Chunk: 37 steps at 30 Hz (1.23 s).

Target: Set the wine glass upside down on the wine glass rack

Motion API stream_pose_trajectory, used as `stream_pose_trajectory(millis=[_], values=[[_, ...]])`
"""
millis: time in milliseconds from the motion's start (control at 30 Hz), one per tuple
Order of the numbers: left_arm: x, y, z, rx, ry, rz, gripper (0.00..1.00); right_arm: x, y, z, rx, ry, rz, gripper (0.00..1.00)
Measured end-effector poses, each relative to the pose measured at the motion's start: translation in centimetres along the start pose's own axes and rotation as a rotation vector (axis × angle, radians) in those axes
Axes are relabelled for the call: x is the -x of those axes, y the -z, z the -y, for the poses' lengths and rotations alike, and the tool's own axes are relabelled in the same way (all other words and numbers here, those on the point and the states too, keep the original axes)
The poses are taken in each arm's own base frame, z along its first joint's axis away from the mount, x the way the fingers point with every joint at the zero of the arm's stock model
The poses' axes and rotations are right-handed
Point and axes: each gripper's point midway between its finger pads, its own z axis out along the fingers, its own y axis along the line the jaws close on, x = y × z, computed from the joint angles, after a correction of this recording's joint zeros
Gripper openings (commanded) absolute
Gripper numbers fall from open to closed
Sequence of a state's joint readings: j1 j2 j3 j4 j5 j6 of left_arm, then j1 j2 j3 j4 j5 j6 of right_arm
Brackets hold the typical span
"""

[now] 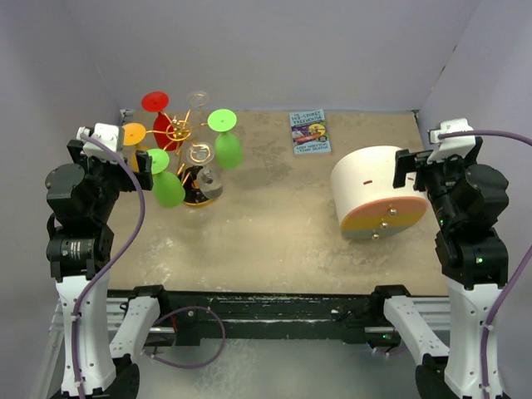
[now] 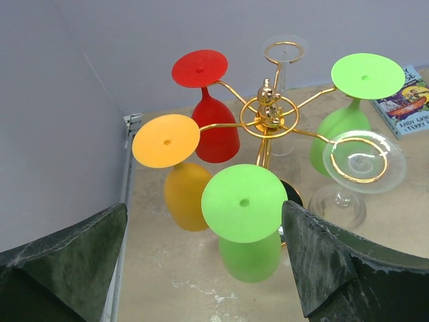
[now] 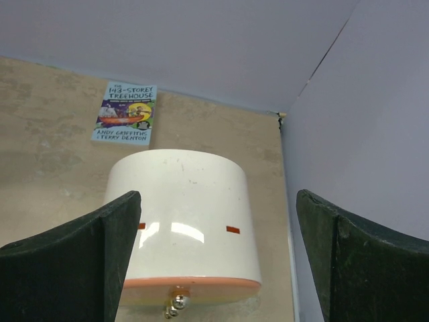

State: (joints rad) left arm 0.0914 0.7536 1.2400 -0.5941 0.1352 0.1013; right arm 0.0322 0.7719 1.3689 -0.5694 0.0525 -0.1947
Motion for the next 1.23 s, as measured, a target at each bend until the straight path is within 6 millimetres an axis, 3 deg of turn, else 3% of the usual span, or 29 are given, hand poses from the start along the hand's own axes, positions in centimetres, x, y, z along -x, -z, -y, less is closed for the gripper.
stream_pose_trajectory(millis=[1233], values=[[0.27, 0.15, -0.02, -0.001, 0.001, -0.009, 0.99, -0.07, -0.7, -0.86, 0.052, 0.011, -0.013, 1.0]])
